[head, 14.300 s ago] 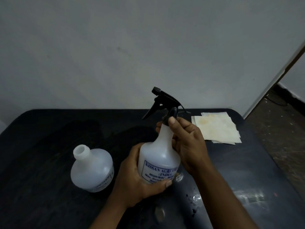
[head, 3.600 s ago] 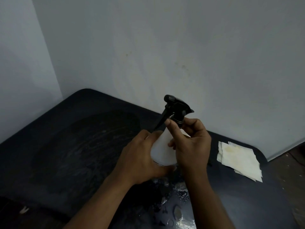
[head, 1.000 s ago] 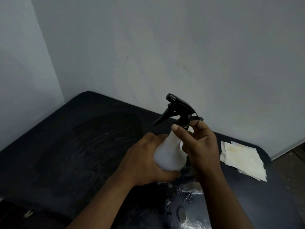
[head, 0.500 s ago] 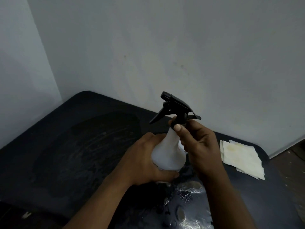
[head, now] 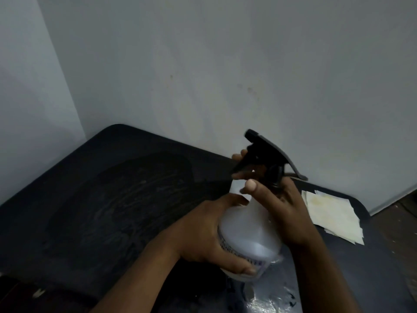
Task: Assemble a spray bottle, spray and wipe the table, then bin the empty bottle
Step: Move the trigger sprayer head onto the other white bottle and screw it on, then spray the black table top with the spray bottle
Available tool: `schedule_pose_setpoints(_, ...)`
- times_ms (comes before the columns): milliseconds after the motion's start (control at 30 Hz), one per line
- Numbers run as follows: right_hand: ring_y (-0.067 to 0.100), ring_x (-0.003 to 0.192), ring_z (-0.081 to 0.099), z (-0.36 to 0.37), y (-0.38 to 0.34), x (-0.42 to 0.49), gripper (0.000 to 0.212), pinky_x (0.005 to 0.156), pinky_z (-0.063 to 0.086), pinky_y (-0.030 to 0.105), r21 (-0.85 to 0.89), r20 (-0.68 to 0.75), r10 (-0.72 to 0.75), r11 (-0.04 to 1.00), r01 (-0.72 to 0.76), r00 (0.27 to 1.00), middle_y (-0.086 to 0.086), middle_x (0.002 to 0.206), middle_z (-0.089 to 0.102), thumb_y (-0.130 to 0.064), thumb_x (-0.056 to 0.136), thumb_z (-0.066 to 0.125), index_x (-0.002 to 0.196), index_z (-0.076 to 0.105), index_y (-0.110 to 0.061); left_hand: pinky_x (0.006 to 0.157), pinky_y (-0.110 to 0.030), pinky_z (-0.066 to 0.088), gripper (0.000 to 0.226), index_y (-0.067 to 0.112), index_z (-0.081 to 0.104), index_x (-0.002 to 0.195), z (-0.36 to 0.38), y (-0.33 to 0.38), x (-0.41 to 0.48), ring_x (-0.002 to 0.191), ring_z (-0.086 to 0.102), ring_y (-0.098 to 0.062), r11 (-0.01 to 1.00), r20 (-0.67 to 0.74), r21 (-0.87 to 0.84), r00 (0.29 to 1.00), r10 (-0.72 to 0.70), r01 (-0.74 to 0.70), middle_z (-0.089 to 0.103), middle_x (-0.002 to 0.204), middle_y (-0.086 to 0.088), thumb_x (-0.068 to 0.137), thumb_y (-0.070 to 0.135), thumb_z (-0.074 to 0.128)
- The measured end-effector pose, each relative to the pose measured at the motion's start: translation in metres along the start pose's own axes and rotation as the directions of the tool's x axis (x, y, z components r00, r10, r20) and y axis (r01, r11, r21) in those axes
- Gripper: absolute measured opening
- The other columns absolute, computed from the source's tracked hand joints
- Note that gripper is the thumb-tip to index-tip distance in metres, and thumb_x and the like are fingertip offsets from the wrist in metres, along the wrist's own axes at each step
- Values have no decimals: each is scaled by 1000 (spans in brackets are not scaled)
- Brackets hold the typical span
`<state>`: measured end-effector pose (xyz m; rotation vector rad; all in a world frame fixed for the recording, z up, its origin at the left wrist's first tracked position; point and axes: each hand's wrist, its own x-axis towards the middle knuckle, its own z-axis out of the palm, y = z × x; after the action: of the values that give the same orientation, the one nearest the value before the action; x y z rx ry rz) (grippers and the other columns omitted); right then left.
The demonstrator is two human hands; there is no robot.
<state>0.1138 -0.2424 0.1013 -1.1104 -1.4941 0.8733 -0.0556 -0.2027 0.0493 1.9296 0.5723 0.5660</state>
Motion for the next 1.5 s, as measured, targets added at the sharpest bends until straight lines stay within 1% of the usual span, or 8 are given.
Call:
schedule_pose_setpoints(100,32,119,59,-2,0,-3,32,96,48,46,134,177,29,990,-53,984,5,137,58,-33,87,65,119,68,-27,104,-33,48,97,38,42,141,-1,-2,-1,124,54,0,1000,76,-19,997,10,-9,55,138,21,59,38,93)
schedule_pose_setpoints(267,21,67,62,-1,1,-4,7,72,51,24,152,55,72,985,-79,996,4,102,73,-16,87,63,90,69,-14,103,-30,48,90,49,46,134,-8,-8,-1,121,56,3,995,114,-69,991,-70,79,58,132,25,56,40,92)
schedule_pose_setpoints(367,30,61,56,-1,2,-4,11,69,51,21,71,-9,106,992,-105,994,-3,83,73,-21,86,62,91,67,-11,104,-33,48,86,39,50,137,-10,-15,2,121,57,0,985,168,-47,973,-159,168,61,132,18,61,36,91)
schedule_pose_setpoints(500,31,59,55,-16,0,-5,27,69,49,32,-18,-115,172,984,-176,978,5,99,73,-37,82,68,98,70,-15,89,-28,57,67,29,59,128,-15,-27,5,100,63,0,958,-145,135,962,-232,251,65,117,12,68,44,87)
schedule_pose_setpoints(633,34,72,62,-38,4,-9,39,83,53,35,-33,-243,217,972,-232,945,18,84,70,-45,77,72,108,71,-22,74,-25,57,57,25,59,123,-10,-33,14,79,64,-5,952,-442,87,868,-226,292,63,111,8,75,45,81)
schedule_pose_setpoints(900,19,53,55,-65,9,-20,28,64,48,46,28,-337,271,960,-278,902,10,91,74,-43,78,71,98,75,-25,90,-39,51,82,16,52,134,1,-3,121,114,58,-24,905,-375,353,922,-95,237,61,128,-8,71,61,78)
schedule_pose_setpoints(1300,18,53,53,-75,13,-21,34,57,51,32,128,-365,290,957,-260,885,3,103,75,-38,79,67,106,70,-17,81,-33,52,39,9,72,106,-40,14,192,106,65,-28,680,-183,685,965,-188,262,70,115,-12,76,31,83)
schedule_pose_setpoints(1500,14,47,52,-67,21,-16,30,51,48,25,151,-312,301,952,-266,901,7,99,74,-33,79,67,105,71,-18,94,-45,52,43,-1,67,110,-117,-3,207,103,65,-34,356,-232,866,912,-338,351,69,114,-19,81,28,79)
